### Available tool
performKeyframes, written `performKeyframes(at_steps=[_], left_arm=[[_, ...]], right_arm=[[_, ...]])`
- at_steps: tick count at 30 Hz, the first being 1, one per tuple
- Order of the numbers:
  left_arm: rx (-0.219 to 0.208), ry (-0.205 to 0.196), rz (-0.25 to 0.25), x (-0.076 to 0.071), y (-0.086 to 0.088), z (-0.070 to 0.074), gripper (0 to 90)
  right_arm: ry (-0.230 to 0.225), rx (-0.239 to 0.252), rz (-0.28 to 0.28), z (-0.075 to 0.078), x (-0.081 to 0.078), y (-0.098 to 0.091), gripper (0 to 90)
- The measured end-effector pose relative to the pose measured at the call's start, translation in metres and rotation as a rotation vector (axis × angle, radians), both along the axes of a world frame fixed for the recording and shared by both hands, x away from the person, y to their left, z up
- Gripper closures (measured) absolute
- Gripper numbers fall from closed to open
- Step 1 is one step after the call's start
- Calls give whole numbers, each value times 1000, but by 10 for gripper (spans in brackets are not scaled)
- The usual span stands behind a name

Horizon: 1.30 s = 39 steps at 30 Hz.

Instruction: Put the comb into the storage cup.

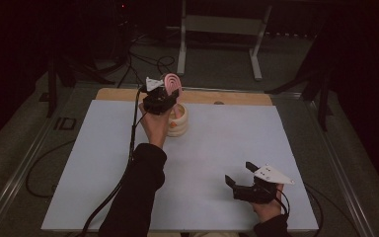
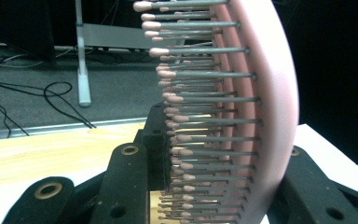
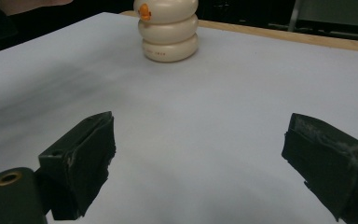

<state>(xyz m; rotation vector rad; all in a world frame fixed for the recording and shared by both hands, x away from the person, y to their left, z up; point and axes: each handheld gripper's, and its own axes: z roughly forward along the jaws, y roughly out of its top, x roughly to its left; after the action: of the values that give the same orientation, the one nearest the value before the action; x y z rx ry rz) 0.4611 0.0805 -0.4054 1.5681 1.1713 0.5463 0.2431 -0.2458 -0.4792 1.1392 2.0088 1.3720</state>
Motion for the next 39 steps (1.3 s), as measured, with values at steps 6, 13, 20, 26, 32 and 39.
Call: performKeyframes(at_steps=[6,13,20,26,32,39], left_arm=[[4,-4,0,-1,0,0,645],[11,-3,2,-1,0,-1,645],[7,-1,6,-1,1,-2,645],[19,5,11,0,2,-3,645],[21,13,12,1,2,-5,645],[24,21,9,1,0,-10,645]], right_arm=[[0,-3,2,0,0,0,89],[1,-1,3,0,0,0,89],[4,-4,4,-1,0,1,89],[6,-2,3,-1,0,1,89],[7,-2,3,-1,0,1,89],[7,-2,2,-1,0,1,89]])
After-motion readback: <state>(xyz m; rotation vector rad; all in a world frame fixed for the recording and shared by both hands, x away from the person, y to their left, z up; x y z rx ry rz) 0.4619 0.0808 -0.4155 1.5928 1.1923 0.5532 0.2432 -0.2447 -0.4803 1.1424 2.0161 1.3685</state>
